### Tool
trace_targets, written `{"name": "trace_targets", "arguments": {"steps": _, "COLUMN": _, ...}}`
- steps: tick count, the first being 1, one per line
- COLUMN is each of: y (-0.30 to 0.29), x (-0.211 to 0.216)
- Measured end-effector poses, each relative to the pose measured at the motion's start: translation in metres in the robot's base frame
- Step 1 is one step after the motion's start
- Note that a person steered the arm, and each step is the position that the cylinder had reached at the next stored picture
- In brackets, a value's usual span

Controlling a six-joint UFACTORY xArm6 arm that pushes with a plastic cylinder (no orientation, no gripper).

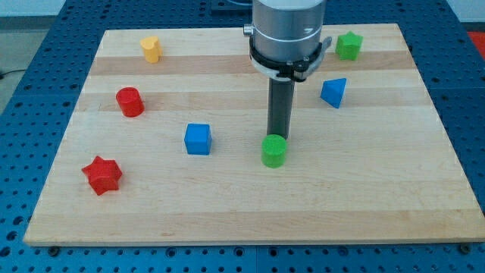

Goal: Place the green circle diagonally bottom right to the blue cube

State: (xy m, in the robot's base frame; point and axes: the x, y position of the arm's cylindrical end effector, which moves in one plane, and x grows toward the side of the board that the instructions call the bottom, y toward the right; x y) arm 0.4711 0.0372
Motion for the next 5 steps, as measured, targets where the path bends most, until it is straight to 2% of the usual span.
{"name": "trace_targets", "arguments": {"steps": 1, "y": -0.012, "x": 0.032}}
{"name": "trace_targets", "arguments": {"steps": 2, "y": -0.002, "x": 0.064}}
{"name": "trace_targets", "arguments": {"steps": 3, "y": 0.026, "x": 0.079}}
{"name": "trace_targets", "arguments": {"steps": 4, "y": 0.017, "x": 0.116}}
{"name": "trace_targets", "arguments": {"steps": 5, "y": -0.02, "x": 0.115}}
